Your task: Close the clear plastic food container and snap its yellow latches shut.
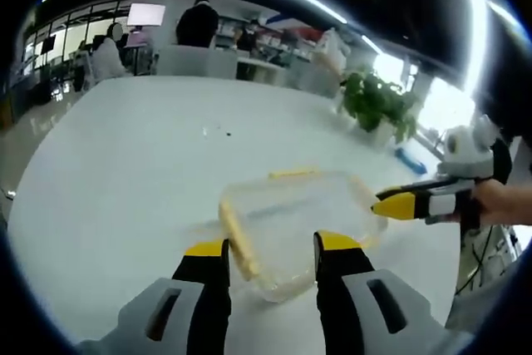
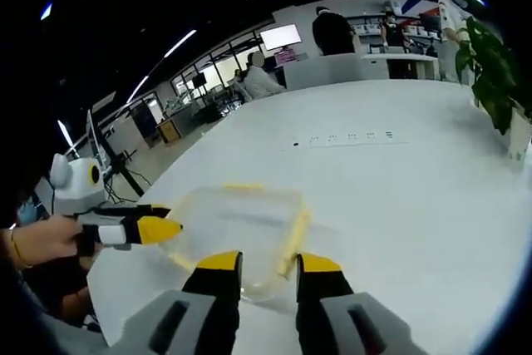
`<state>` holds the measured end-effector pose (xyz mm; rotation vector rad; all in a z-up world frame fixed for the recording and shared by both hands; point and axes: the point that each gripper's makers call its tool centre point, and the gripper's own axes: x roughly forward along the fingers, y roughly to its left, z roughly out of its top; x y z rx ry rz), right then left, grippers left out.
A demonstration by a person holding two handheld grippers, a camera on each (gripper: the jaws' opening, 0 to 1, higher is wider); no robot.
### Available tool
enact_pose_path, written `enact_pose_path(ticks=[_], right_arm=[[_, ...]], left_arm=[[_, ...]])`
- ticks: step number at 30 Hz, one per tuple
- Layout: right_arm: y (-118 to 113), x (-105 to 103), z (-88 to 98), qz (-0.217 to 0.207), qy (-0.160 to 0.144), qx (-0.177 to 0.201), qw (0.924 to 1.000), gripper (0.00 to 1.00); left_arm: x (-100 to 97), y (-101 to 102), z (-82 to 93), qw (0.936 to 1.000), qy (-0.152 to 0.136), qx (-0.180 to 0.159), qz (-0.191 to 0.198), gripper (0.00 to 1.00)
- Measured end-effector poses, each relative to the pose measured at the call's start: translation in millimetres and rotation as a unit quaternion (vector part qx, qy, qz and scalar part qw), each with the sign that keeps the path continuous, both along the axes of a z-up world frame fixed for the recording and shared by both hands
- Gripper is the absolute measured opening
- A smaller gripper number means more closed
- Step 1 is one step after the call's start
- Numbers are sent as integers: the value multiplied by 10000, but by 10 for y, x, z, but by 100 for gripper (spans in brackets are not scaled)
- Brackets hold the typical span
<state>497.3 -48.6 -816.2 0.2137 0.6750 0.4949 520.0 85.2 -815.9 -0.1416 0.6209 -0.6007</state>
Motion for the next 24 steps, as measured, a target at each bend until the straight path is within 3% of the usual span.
enact_pose_path(ticks=[18, 24], right_arm=[[4, 10, 11, -35, 23, 16, 10000, 23], [-52, 9, 103, -413, -165, 252, 9987, 27]], left_arm=[[7, 6, 2, 9995, 243, -143, 129, 39], [10, 68, 57, 9975, 225, -470, 475, 38]])
